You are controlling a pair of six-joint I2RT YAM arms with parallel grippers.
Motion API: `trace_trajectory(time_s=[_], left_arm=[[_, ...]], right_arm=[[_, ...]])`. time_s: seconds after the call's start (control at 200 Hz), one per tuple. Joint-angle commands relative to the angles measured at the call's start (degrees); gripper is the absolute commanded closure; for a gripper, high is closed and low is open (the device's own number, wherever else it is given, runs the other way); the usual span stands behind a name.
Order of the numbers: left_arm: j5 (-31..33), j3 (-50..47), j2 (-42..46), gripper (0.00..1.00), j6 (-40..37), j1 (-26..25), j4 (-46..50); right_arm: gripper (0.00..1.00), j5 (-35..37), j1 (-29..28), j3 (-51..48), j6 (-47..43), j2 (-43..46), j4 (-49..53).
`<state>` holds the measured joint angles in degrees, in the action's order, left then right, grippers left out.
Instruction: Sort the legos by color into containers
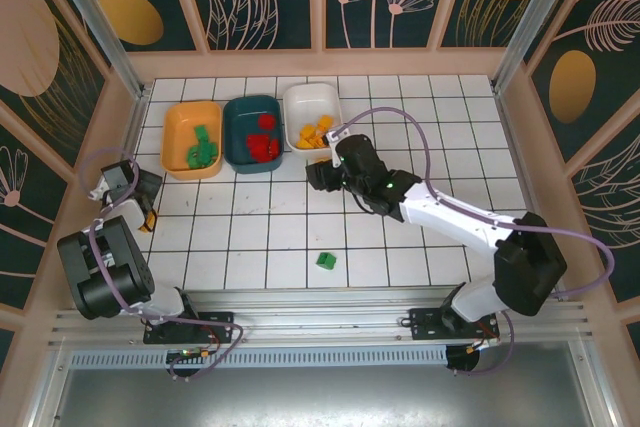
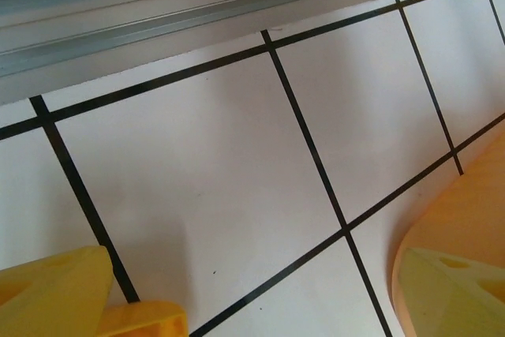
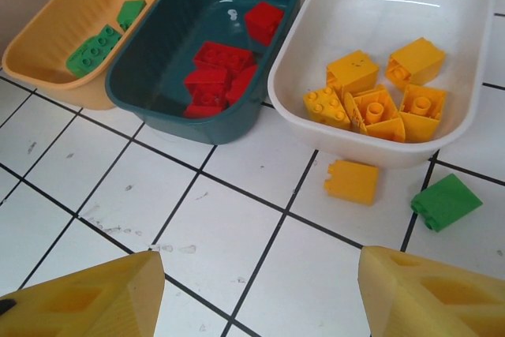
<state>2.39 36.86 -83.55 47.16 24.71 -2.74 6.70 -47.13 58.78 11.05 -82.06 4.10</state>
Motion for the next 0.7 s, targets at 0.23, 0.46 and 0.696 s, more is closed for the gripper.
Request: trace_trajectory(time_s=[0.23, 0.46, 0.696], left_arm=[[-11.42, -7.35, 5.47, 0.13, 2.83, 0.26, -4.59], [-15.46, -10.46, 14.86, 0.14, 3.64, 0.05, -0.57], [-23.74, -15.56, 19.62, 0.16, 2.86, -1.39, 0.37]], right_arm=[[0.33, 2.43, -0.5, -1.47, -0.14, 3.4, -0.32], [0.33, 2.27, -0.52, -1.54, -0.67, 2.57, -1.83], [0.33, 2.42, 0.06, -3.77, -0.81, 1.93, -6.45]])
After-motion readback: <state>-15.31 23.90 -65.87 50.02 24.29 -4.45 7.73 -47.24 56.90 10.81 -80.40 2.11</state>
